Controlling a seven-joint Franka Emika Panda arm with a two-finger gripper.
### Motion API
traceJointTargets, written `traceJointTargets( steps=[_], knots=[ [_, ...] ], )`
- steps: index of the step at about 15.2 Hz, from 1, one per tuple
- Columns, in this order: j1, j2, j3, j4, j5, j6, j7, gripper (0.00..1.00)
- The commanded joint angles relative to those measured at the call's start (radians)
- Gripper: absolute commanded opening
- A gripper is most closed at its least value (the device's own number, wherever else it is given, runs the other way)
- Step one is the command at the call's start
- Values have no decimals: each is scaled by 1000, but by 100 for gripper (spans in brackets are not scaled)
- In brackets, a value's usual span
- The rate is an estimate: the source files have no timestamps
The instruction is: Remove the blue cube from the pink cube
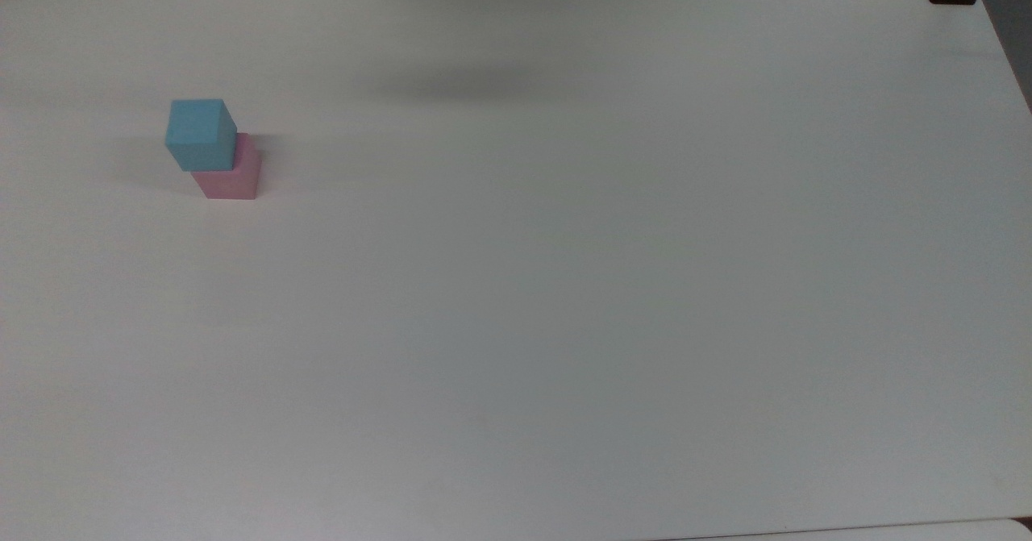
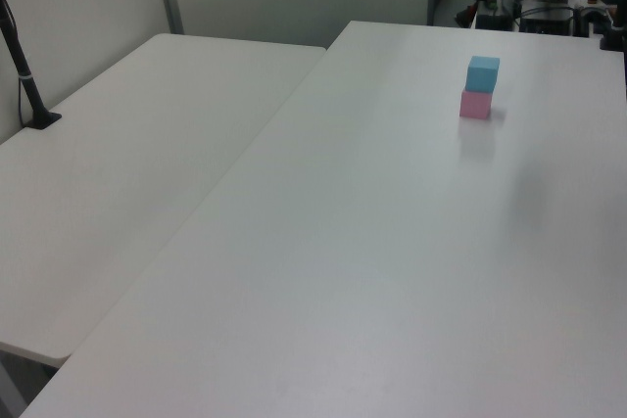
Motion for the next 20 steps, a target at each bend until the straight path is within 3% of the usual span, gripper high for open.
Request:
traceJointTargets(
  steps=[1,20],
  knots=[
    [7,14,-14,11,52,-4,-1,100],
    [11,15,-13,11,52,-33,-1,100]
  ],
)
